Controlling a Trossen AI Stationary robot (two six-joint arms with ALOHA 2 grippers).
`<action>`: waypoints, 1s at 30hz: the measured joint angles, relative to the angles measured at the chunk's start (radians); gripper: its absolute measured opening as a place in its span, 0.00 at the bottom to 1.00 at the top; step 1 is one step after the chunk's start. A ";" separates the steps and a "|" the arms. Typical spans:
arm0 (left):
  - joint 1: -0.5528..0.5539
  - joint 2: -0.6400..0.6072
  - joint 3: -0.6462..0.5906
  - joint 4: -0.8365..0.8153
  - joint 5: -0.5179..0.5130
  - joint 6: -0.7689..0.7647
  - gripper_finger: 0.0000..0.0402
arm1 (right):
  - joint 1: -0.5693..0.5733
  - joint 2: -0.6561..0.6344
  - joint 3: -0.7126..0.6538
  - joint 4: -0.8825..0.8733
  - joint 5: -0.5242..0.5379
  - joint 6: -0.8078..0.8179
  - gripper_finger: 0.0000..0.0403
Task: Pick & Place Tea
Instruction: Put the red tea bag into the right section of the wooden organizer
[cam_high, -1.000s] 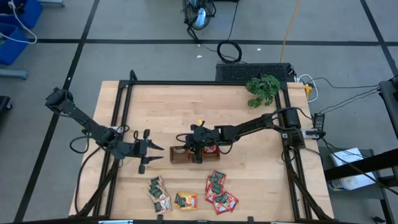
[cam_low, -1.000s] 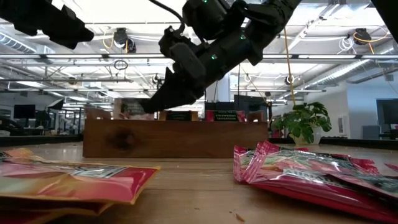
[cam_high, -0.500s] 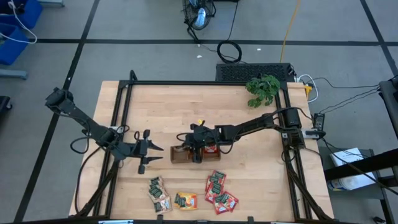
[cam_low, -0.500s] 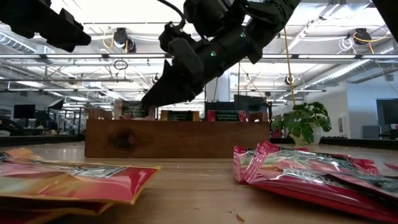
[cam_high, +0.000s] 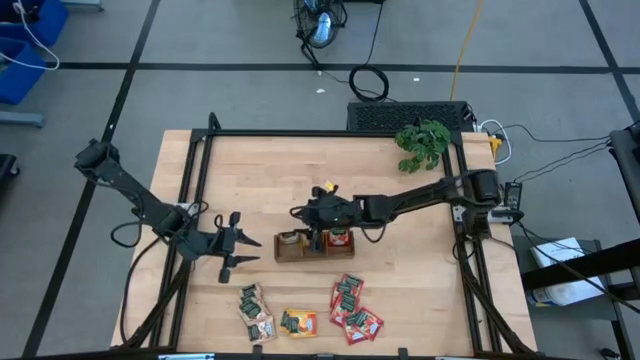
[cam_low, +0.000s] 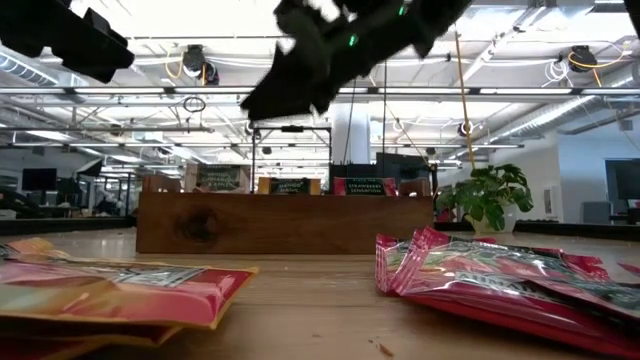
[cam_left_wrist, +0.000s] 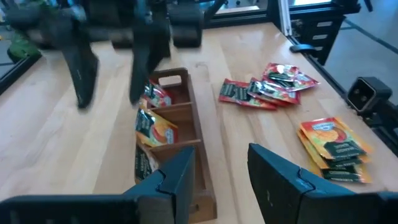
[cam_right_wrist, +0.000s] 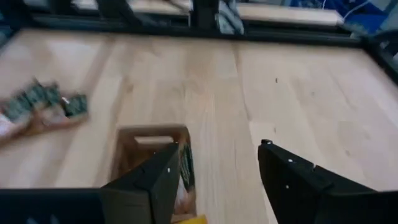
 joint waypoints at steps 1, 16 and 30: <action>-0.006 0.000 0.000 0.000 -0.006 -0.009 0.38 | 0.006 -0.023 0.000 -0.019 0.000 0.005 0.50; -0.081 0.124 -0.009 0.039 -0.122 -0.111 0.38 | 0.340 -0.269 0.000 -0.477 0.295 0.046 0.40; -0.080 0.324 -0.009 0.337 -0.103 -0.060 0.38 | 0.680 -0.297 -0.162 -0.591 0.423 0.316 0.19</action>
